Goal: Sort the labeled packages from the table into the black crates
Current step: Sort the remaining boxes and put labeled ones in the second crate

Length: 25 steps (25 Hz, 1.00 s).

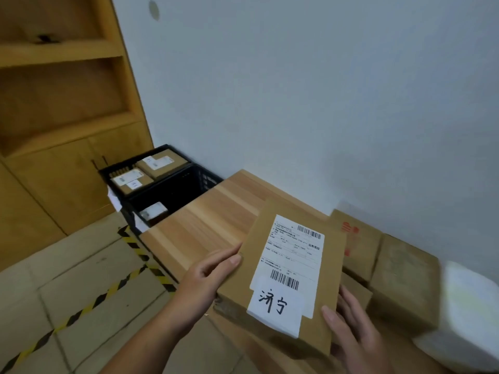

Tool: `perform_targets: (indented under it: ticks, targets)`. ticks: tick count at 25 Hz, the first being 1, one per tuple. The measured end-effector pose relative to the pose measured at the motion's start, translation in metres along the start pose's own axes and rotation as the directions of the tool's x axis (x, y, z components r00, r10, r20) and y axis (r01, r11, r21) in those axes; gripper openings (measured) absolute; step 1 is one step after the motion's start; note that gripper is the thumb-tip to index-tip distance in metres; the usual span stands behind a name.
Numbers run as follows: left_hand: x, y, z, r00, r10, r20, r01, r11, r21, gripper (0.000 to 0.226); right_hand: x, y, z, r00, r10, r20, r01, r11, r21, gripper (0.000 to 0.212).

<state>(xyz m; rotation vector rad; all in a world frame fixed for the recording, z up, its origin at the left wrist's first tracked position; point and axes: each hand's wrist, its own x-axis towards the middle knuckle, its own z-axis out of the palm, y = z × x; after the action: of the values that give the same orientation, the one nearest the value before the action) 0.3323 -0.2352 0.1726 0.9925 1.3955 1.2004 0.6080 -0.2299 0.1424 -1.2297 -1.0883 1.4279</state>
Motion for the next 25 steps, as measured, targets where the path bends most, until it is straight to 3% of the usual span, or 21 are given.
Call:
perform_targets:
  ticks: [8, 13, 17, 25]
  targets:
    - [0.048, 0.003, -0.16, 0.999, -0.041, -0.002, 0.041, 0.998, 0.043, 0.037, 0.04, 0.038, 0.161, 1.0, 0.018, -0.025, -0.018, 1.0, 0.004, 0.066]
    - [0.104, -0.002, -0.229, 0.998, -0.052, -0.038, 0.053, 0.998, 0.019, 0.036, 0.101, 0.052, 0.234, 0.998, 0.062, -0.029, -0.062, 0.998, 0.014, 0.065]
    - [0.165, -0.004, -0.28, 0.993, -0.102, -0.06, 0.105, 0.994, 0.045, 0.03, 0.157, 0.066, 0.294, 0.997, 0.063, -0.047, -0.061, 0.998, 0.033, 0.05]
    - [0.266, 0.002, -0.372, 0.984, -0.176, -0.035, 0.177, 0.982, 0.06, 0.024, 0.232, 0.044, 0.397, 0.982, 0.17, -0.082, -0.169, 0.985, 0.026, 0.056]
